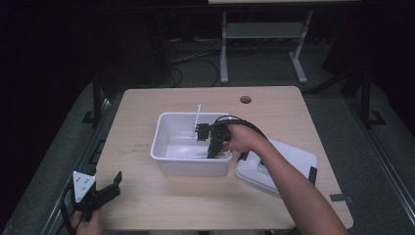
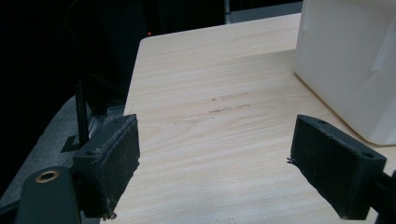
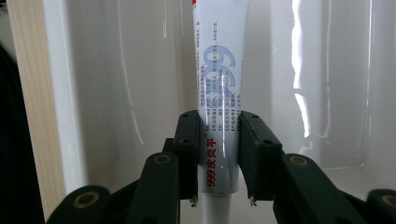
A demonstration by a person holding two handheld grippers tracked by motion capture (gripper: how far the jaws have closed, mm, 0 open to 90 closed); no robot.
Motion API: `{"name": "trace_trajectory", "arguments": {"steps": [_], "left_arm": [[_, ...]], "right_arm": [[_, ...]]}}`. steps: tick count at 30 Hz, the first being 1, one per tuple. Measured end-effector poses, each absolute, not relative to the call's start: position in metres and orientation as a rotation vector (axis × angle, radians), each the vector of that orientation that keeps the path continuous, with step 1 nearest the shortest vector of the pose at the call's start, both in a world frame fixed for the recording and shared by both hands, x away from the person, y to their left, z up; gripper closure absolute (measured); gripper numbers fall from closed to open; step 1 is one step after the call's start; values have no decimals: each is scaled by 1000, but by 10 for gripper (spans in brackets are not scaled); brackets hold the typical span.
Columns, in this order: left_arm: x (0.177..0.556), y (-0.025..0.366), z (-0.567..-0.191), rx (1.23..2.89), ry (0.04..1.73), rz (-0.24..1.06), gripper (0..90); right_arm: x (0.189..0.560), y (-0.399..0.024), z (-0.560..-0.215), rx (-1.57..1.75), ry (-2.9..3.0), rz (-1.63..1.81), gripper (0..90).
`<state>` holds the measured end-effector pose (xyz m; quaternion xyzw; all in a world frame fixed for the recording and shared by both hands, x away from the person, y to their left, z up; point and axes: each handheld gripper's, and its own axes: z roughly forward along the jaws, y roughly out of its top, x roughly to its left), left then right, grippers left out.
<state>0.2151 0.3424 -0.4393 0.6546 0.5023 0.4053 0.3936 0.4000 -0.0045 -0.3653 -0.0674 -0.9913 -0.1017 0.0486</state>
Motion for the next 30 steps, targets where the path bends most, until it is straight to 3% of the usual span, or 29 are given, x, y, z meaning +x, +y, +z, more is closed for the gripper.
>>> {"name": "trace_trajectory", "arguments": {"steps": [11,14,30], "left_arm": [[215,343,-439,1658,1276,1030,150],[215,343,-439,1658,1276,1031,150],[215,341,-439,1662,1273,1030,150]], "right_arm": [[402,-1,-372,-206,-3018,-306,688],[402,0,-372,-226,-3011,-304,617],[401,-6,-359,-237,-3039,-334,551]]}}
